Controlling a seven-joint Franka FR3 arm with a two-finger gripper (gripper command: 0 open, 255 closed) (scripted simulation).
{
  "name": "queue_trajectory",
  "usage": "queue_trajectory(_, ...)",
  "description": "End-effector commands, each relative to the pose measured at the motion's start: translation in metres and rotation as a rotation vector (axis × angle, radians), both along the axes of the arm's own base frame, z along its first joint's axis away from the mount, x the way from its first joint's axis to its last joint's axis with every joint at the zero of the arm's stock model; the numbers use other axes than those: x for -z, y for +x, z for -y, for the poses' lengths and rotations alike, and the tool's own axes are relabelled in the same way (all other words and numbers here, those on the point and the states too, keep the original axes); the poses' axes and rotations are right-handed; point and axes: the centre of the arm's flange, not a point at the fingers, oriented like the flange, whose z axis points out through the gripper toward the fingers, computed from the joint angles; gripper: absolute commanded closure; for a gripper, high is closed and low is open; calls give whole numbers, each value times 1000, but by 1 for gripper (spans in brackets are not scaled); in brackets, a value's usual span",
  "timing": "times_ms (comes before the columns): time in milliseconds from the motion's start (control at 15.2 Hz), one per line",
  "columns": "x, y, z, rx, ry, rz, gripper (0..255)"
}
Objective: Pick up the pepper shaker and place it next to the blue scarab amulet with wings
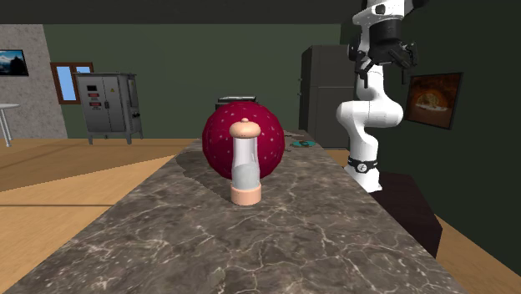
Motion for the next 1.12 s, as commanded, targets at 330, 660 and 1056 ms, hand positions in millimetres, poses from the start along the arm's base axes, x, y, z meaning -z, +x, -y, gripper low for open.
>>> queue_trajectory(330, 7, 46, 49, -4, 9, -7, 0)
queue_trajectory(660, 15, 92, 98, -8, 17, -13, 0)
queue_trajectory(1056, 25, 147, 157, -13, 28, -22, 0)
